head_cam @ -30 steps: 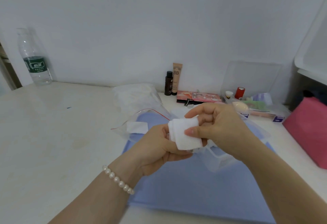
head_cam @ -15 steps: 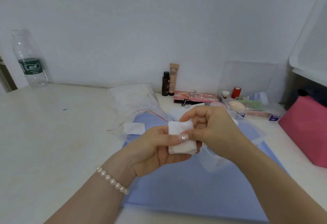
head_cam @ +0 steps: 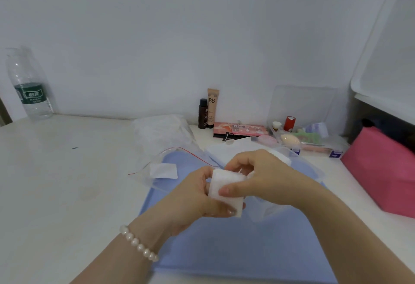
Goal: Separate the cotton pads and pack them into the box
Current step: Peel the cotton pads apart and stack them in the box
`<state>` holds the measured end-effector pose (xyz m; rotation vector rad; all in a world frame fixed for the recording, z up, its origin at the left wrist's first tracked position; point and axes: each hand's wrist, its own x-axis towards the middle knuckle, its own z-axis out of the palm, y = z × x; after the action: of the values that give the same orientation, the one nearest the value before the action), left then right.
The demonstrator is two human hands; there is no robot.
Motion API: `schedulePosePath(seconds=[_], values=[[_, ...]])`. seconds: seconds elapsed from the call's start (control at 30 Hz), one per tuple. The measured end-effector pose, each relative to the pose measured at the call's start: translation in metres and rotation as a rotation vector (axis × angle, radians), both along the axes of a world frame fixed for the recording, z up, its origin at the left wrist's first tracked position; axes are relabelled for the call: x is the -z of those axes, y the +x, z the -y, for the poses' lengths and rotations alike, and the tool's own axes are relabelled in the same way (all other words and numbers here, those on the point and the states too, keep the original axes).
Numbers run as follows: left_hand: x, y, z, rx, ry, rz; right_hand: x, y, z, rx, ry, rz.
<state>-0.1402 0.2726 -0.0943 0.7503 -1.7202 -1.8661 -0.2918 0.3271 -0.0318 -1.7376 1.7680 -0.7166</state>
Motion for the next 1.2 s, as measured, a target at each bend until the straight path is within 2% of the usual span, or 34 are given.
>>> schedulePosePath(seconds=[0.13,0.23,0.27,0.33,0.4,0.43,0.5,0.57,0.7,0.83,0.9,1.0,1.1,1.2], values=[[0.003,-0.004,-0.003,-0.064,-0.127,0.023,-0.005,-0.008,-0.003,0.03,0.074,0.087],[0.006,-0.012,-0.01,-0.114,-0.169,-0.09,-0.016,-0.026,-0.007,0.109,0.064,0.198],[0.009,-0.014,-0.013,-0.151,-0.276,-0.093,-0.021,-0.036,-0.007,0.186,0.022,0.261],[0.017,-0.017,-0.016,-0.227,-0.698,0.0,-0.028,-0.059,-0.008,0.403,-0.098,0.357],[0.027,-0.022,-0.014,-0.181,-1.129,0.102,-0.029,-0.083,-0.01,0.633,-0.22,0.309],[0.031,-0.025,-0.014,-0.121,-1.218,0.169,-0.026,-0.095,-0.011,0.718,-0.258,0.241],[0.035,-0.03,-0.014,-0.018,-1.233,0.318,-0.02,-0.111,-0.011,0.802,-0.257,0.124],[0.036,-0.03,-0.012,-0.008,-1.241,0.298,-0.015,-0.118,-0.012,0.818,-0.203,0.041],[0.035,-0.02,-0.006,-0.245,-1.333,0.158,-0.014,-0.121,-0.012,0.812,-0.125,-0.121],[0.017,-0.023,-0.004,-0.435,-1.409,0.093,-0.018,-0.124,-0.017,0.783,-0.091,-0.134],[0.001,-0.038,-0.002,-0.375,-1.455,0.134,-0.021,-0.124,-0.018,0.768,-0.099,-0.115],[-0.022,-0.075,0.008,-0.17,-1.571,0.304,-0.023,-0.119,-0.017,0.726,-0.048,-0.105],[-0.029,-0.114,0.016,0.077,-1.538,0.52,-0.022,-0.112,-0.016,0.682,-0.001,-0.103],[-0.027,-0.137,0.019,0.19,-1.535,0.704,-0.023,-0.111,-0.017,0.668,-0.004,-0.094]])
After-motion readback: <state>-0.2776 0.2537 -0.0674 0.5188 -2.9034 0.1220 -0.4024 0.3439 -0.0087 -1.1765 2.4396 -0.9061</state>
